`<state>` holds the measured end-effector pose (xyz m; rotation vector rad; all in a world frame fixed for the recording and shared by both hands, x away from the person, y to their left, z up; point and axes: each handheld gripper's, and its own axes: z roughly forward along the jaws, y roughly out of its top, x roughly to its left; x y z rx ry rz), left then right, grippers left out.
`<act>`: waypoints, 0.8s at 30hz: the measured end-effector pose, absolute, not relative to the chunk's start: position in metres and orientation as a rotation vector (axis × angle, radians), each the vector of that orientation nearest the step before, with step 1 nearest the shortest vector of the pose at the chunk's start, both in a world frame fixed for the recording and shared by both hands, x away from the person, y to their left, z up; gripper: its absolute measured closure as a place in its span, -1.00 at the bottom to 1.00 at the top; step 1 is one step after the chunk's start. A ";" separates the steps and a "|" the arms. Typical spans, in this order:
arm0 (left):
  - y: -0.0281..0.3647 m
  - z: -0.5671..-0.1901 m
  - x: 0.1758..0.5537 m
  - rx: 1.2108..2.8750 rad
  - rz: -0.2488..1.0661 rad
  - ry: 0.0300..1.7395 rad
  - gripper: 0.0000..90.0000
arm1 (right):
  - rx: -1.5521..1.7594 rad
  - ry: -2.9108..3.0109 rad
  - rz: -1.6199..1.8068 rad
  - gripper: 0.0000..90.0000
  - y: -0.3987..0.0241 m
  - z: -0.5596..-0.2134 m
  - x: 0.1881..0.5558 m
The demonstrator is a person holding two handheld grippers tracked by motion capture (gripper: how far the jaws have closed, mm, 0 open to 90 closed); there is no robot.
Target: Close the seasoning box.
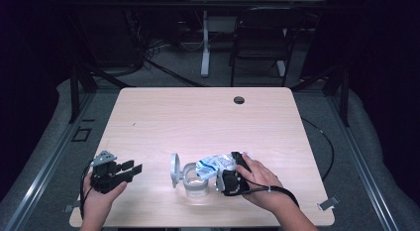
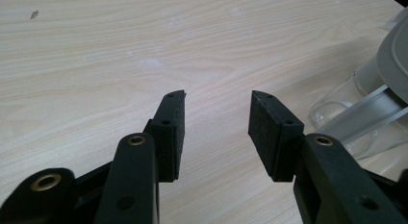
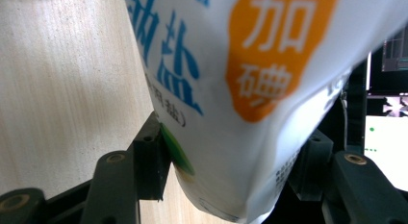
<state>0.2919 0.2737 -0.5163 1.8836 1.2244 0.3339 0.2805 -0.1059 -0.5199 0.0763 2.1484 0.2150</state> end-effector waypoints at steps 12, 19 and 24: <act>0.274 -0.517 0.292 1.889 0.334 1.227 0.28 | 0.004 2.117 0.180 -0.05 -0.105 -0.517 0.277; 0.275 -0.517 0.292 1.886 0.333 1.227 0.28 | -0.025 2.114 0.157 -0.05 -0.104 -0.515 0.279; 0.275 -0.517 0.293 1.890 0.331 1.228 0.28 | -0.037 2.108 0.160 -0.05 -0.104 -0.516 0.279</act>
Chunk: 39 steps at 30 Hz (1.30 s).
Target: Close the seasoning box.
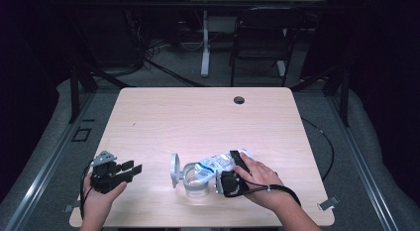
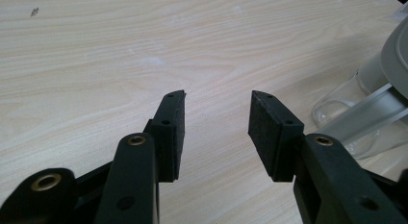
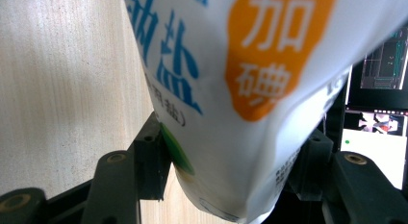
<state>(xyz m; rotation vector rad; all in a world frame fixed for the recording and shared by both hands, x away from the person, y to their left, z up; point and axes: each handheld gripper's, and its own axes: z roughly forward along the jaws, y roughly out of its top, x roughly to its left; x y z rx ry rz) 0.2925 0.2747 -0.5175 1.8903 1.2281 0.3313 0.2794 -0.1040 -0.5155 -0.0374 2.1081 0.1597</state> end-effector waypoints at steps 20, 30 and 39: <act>0.275 -0.520 0.293 1.886 0.330 1.234 0.28 | -0.061 2.104 0.125 -0.05 -0.103 -0.513 0.279; 0.276 -0.519 0.293 1.884 0.330 1.234 0.28 | -0.083 2.100 0.088 -0.04 -0.101 -0.511 0.279; 0.277 -0.519 0.293 1.892 0.325 1.237 0.28 | -0.081 2.111 0.098 -0.04 -0.100 -0.511 0.280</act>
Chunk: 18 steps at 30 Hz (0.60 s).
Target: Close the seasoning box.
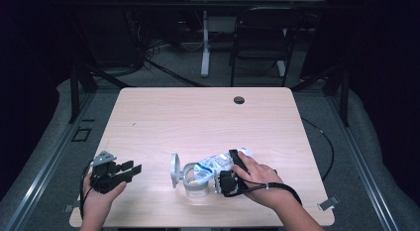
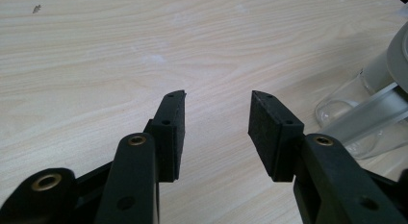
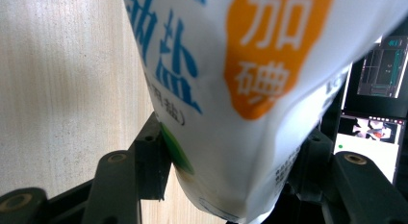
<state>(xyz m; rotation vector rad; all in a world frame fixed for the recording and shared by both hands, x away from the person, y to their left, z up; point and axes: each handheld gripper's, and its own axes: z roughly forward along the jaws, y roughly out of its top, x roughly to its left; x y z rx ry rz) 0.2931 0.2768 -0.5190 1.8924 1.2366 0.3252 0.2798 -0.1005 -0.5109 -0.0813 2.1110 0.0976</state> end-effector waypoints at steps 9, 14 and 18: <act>0.277 -0.520 0.293 1.879 0.333 1.237 0.28 | -0.104 2.130 0.051 -0.04 -0.100 -0.506 0.280; 0.277 -0.520 0.293 1.878 0.333 1.237 0.28 | -0.101 2.147 0.068 -0.04 -0.100 -0.506 0.281; 0.277 -0.520 0.293 1.881 0.331 1.238 0.28 | -0.122 2.134 0.027 -0.04 -0.098 -0.503 0.280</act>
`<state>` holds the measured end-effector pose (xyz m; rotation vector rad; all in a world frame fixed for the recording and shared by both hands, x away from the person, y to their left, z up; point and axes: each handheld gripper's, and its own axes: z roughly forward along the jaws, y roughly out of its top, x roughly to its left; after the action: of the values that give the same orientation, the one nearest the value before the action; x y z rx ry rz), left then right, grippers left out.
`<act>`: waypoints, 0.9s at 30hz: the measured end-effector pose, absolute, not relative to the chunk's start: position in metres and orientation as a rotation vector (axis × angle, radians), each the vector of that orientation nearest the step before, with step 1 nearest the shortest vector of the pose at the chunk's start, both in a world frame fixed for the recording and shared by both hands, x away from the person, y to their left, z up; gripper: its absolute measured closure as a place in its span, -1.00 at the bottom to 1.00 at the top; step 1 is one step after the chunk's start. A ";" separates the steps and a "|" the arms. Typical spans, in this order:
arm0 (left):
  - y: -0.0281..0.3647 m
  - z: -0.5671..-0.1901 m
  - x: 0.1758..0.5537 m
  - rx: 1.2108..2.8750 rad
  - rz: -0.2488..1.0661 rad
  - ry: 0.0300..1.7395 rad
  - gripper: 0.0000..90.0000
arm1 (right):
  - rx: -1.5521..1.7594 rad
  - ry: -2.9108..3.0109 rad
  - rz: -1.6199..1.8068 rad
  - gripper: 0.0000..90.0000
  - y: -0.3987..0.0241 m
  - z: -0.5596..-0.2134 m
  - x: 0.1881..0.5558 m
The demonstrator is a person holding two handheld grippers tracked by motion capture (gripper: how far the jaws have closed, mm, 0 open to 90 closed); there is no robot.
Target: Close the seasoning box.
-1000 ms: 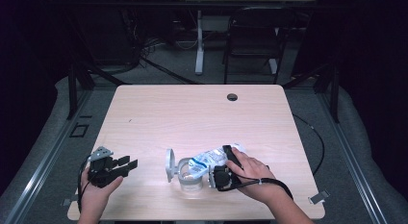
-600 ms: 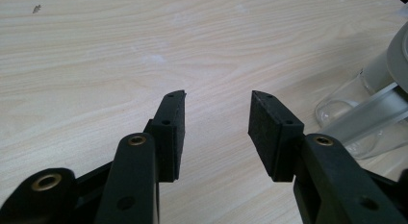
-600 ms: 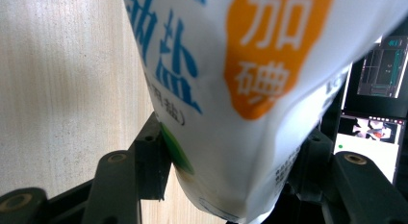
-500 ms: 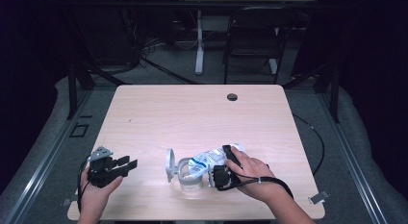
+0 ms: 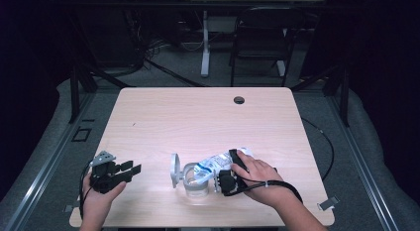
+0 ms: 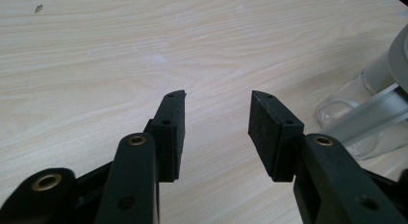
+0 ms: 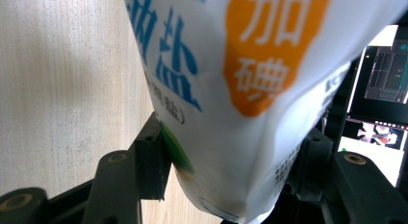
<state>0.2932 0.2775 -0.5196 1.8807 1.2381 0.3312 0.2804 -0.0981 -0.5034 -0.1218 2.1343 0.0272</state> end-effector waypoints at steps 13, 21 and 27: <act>0.277 -0.518 0.293 1.889 0.340 1.239 0.27 | -0.146 2.123 -0.004 -0.03 -0.096 -0.501 0.280; 0.277 -0.518 0.293 1.890 0.343 1.238 0.27 | -0.152 2.121 0.013 -0.03 -0.096 -0.502 0.281; 0.277 -0.518 0.293 1.891 0.340 1.240 0.27 | -0.153 2.124 0.009 -0.03 -0.095 -0.502 0.281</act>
<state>0.2927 0.2771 -0.5180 1.8909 1.2397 0.3402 0.2808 -0.0954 -0.5017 -0.1530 2.1242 0.0089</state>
